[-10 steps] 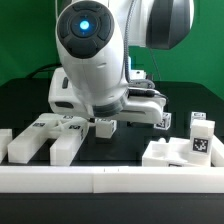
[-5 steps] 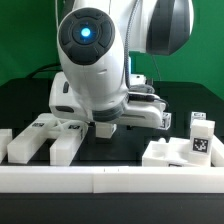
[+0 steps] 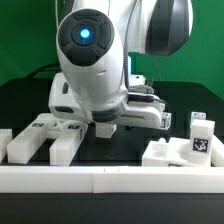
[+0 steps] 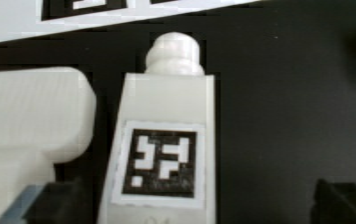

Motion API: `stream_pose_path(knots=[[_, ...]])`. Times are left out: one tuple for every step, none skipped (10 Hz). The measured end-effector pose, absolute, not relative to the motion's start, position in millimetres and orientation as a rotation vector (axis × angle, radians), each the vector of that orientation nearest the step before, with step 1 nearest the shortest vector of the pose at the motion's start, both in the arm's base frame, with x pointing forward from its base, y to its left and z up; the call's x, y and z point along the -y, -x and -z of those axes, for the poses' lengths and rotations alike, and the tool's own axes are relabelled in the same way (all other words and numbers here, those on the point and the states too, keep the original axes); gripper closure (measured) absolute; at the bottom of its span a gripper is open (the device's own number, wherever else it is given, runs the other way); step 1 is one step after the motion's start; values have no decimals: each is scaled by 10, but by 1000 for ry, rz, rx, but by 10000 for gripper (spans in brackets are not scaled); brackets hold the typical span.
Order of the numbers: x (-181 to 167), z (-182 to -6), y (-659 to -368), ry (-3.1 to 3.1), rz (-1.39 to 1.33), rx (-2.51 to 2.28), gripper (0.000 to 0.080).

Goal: Assemble chair

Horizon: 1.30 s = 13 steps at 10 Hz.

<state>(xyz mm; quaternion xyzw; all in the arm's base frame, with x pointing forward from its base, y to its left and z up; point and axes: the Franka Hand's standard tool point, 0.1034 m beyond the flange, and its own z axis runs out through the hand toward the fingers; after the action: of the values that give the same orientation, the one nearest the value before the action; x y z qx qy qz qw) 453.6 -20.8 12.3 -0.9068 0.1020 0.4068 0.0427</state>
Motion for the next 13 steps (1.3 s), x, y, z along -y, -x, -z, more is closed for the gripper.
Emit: stream_pose_path(knots=[[210,-121,-4534,2774,-1245,-312,414],[214,-117,-4530,2773,-1246,-312,414],[218,-117,-4527,2771,-1247,-309,513],[234,-117,-4526,2769,-1246,-311,511],[246,-117,-4526,2768,-1245,-315,511],[257,-122,-4529,2767,-1246,-317,511],[267,-160,-4552,2764,-1247,-319,511],[257,-230,-4582,2757,-1255,-316,511],[239,-318,-4626,2753,-1261,-317,511],[218,-421,-4674,2749,-1266,-322,511],[167,-575,-4741,2744,-1281,-339,510],[120,-730,-4810,2740,-1301,-360,510],[93,-909,-4902,2733,-1320,-374,509]])
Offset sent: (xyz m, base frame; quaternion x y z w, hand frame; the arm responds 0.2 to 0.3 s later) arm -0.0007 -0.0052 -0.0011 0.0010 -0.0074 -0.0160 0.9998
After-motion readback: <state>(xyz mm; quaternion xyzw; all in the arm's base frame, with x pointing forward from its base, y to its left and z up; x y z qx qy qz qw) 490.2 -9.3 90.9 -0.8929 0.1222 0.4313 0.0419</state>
